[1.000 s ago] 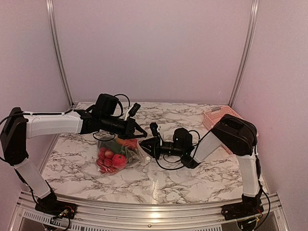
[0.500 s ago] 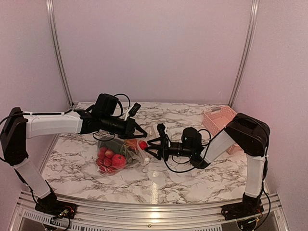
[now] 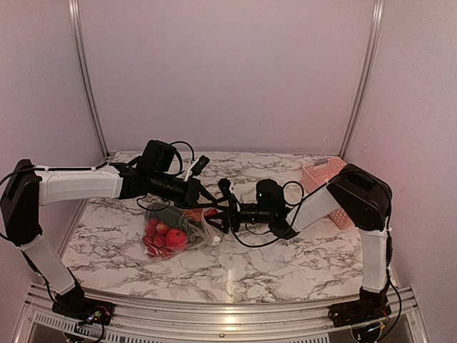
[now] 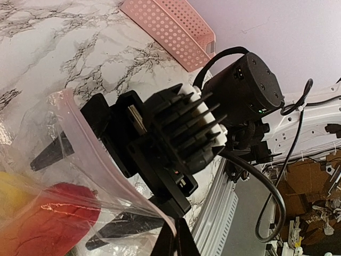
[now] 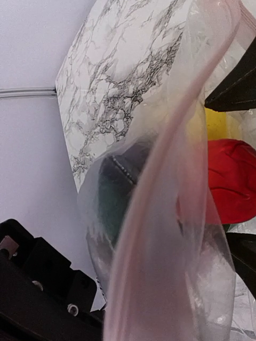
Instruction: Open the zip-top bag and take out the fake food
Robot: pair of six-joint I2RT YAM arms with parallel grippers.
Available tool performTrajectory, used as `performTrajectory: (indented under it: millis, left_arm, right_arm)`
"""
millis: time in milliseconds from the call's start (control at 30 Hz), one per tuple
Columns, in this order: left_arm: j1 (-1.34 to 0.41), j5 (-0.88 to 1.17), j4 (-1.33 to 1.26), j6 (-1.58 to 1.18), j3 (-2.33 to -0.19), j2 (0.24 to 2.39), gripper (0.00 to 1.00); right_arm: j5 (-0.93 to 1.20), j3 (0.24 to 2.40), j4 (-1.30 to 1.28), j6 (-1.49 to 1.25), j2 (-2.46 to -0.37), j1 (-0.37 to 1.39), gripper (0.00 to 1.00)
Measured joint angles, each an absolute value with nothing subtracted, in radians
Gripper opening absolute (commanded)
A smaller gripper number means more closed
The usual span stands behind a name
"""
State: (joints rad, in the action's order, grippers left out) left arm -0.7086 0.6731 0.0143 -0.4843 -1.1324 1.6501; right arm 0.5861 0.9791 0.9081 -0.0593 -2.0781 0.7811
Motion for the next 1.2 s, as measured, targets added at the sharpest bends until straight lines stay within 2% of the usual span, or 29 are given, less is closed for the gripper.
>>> performTrajectory:
  millis: [67,100,300,400,833,1200]
  left_arm:
    - [-0.709,0.673,0.016,-0.483,-1.132,1.651,0.0]
    - [-0.709,0.673,0.019,-0.482,-1.132,1.651,0.0]
    - [-0.709,0.674,0.03,-0.481,-1.133,1.656,0.0]
    - [-0.709,0.672,0.03,-0.481,-1.133,1.656,0.0]
    - [-0.688,0.655,-0.012,-0.497,-1.143,1.67,0.0]
    - [-0.659,0.624,-0.04,-0.513,-1.146,1.715,0.0]
  right_arm:
    - [0.596,1.009,0.896,-0.059,-2.099,0.781,0.7]
    - [0.599,1.025,0.892,-0.06,-2.111,0.781,0.66]
    - [0.622,1.055,0.875,-0.072,-2.138,0.781,0.31]
    - [0.624,1.049,0.872,-0.083,-2.131,0.781,0.25]
    - [0.59,0.828,0.815,-0.104,-1.83,0.764,0.22]
    - [0.531,0.635,0.569,-0.08,-1.419,0.673,0.22]
